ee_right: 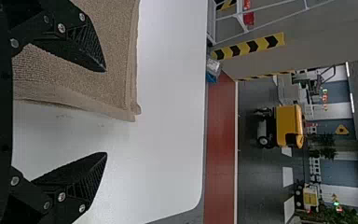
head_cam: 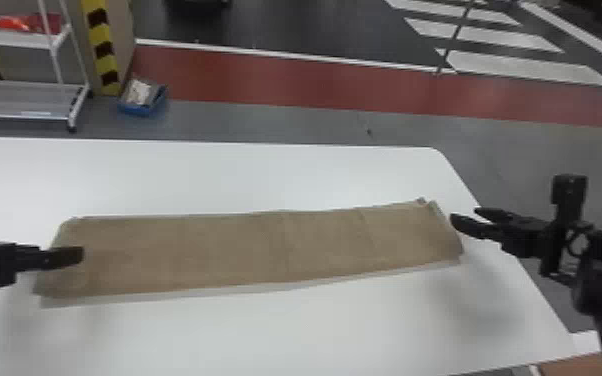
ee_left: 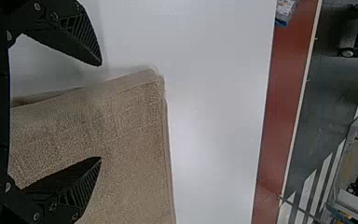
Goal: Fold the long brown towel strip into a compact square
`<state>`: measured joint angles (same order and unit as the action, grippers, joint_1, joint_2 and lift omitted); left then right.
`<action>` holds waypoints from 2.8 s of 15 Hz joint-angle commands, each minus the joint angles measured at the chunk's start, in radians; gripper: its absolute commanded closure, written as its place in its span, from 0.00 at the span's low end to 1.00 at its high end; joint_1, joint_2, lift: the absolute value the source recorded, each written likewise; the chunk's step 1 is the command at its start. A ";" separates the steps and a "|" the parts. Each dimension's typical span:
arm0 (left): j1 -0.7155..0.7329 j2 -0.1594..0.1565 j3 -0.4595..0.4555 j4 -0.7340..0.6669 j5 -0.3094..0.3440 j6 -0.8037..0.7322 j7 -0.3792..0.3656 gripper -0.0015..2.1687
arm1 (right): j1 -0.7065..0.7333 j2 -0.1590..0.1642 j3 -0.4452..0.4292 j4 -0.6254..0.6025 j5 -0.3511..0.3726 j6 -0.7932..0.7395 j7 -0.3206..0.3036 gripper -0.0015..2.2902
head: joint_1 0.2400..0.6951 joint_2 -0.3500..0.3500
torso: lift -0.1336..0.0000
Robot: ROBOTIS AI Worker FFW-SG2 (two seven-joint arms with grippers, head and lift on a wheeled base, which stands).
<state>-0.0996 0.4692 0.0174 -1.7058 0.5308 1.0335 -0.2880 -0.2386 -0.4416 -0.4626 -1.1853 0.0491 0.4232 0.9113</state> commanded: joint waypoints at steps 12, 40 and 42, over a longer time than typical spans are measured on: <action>0.014 0.005 0.019 -0.023 0.008 0.015 -0.014 0.09 | 0.002 0.000 -0.004 0.012 -0.006 -0.025 0.015 0.13 | 1.00 0.18 | 0.10; 0.015 -0.007 0.047 -0.074 0.054 0.190 0.026 0.99 | 0.071 0.007 -0.076 -0.048 -0.089 0.009 0.072 0.13 | 1.00 0.14 | 0.10; 0.017 -0.007 0.070 -0.101 0.087 0.211 0.029 0.99 | 0.076 0.015 -0.076 -0.048 -0.092 0.009 0.072 0.13 | 1.00 0.14 | 0.10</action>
<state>-0.0848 0.4617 0.0704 -1.7880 0.5944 1.2275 -0.2602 -0.1666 -0.4328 -0.5376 -1.2332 -0.0404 0.4319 0.9833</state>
